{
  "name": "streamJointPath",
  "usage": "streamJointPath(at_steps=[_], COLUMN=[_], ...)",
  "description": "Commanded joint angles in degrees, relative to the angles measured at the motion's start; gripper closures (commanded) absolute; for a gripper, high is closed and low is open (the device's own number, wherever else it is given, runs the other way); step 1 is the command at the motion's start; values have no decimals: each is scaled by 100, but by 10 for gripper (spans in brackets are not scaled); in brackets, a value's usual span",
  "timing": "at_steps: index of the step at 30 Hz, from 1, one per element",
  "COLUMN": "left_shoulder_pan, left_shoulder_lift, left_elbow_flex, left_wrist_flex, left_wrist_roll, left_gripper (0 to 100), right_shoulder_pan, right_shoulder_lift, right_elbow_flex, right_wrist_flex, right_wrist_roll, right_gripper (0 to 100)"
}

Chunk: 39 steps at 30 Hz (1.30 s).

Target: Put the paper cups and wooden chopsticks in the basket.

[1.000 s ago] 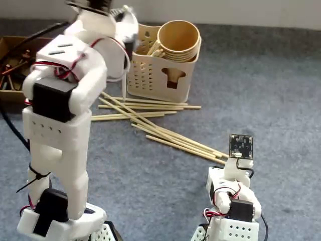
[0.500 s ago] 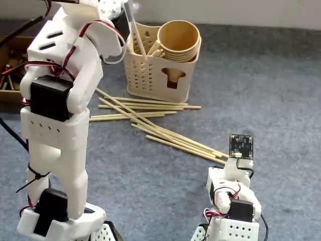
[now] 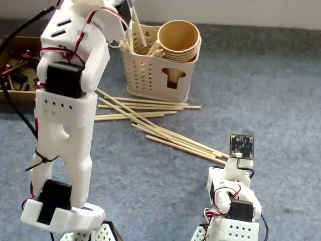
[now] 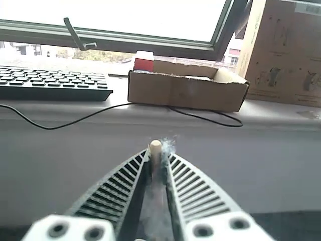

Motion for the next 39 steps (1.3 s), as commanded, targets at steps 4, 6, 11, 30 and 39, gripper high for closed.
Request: streamJointPath(at_steps=[4, 6, 11, 30, 39], left_shoulder_pan=[-110, -110, -84, 22, 31], left_shoulder_lift=[268, 330, 347, 295, 224], left_elbow_flex=[338, 585, 1121, 2993, 2158], left_wrist_flex=[-132, -149, -167, -1284, 79], left_wrist_roll=[9, 9, 0, -782, -782], left_gripper=[995, 995, 995, 970, 881], right_shoulder_pan=[48, 48, 48, 48, 48], right_shoulder_lift=[-31, -31, -31, -31, -31], right_elbow_flex=[725, 725, 725, 725, 725], right_wrist_flex=[-163, -163, -163, -154, -154], right_wrist_roll=[-9, -9, -9, -9, -9], right_gripper=[993, 993, 993, 993, 993])
